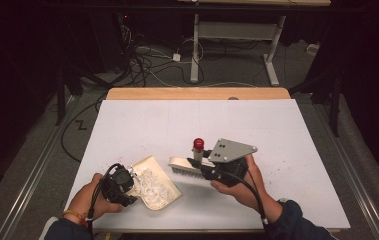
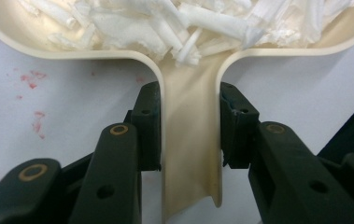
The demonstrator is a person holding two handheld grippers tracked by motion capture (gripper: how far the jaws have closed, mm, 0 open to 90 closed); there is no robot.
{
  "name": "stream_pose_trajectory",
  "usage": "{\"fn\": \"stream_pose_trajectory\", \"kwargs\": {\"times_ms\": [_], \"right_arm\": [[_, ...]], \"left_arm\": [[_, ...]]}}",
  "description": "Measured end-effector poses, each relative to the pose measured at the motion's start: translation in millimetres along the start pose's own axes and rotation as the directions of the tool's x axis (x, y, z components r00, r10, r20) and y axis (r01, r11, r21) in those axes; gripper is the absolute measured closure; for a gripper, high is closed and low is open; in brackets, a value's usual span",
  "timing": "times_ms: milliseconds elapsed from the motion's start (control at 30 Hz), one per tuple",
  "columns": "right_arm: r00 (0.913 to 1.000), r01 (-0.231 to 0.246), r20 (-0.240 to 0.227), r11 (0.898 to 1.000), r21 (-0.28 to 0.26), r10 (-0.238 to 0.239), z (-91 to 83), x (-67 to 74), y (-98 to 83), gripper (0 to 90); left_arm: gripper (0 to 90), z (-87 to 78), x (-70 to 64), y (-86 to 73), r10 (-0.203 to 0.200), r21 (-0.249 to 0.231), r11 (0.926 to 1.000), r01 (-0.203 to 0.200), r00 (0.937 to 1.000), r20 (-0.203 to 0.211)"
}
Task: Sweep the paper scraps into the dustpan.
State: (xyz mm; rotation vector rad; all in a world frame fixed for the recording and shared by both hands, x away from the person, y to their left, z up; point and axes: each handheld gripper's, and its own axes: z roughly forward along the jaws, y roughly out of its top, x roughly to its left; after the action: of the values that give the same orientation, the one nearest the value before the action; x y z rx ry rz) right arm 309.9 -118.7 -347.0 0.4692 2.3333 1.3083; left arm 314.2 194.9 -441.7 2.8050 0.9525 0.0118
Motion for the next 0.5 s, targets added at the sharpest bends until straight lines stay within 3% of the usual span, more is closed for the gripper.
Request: {"fn": "stream_pose_trajectory", "kwargs": {"times_ms": [167, 233, 367, 500], "right_arm": [[0.9995, -0.028, 0.015, 0.999, 0.034, 0.027, -20.8, -17.5, -18.2, 70.4], [0.9994, -0.033, -0.001, 0.998, 0.055, 0.033, -25.9, -18.9, -23.8, 70.5], [0.9964, -0.034, -0.075, 0.996, 0.085, 0.041, -26.8, -11.0, -31.9, 70.5], [0.9957, -0.016, -0.089, 0.994, 0.108, 0.025, -13.8, 1.0, -32.6, 70.4]], "left_arm": [[63.1, -3.2, -1.2, 0.5, 0.015, 0.012, 0.9998, -0.015, 0.9999, -0.007], [63.1, -3.7, -2.5, 1.1, 0.020, 0.023, 0.9995, -0.020, 0.9997, -0.011], [63.2, -4.3, -3.6, 2.3, 0.024, 0.038, 0.9990, -0.023, 0.9996, -0.016], [63.2, -4.9, -3.8, 3.4, 0.025, 0.044, 0.9987, -0.024, 0.9995, -0.021]]}}
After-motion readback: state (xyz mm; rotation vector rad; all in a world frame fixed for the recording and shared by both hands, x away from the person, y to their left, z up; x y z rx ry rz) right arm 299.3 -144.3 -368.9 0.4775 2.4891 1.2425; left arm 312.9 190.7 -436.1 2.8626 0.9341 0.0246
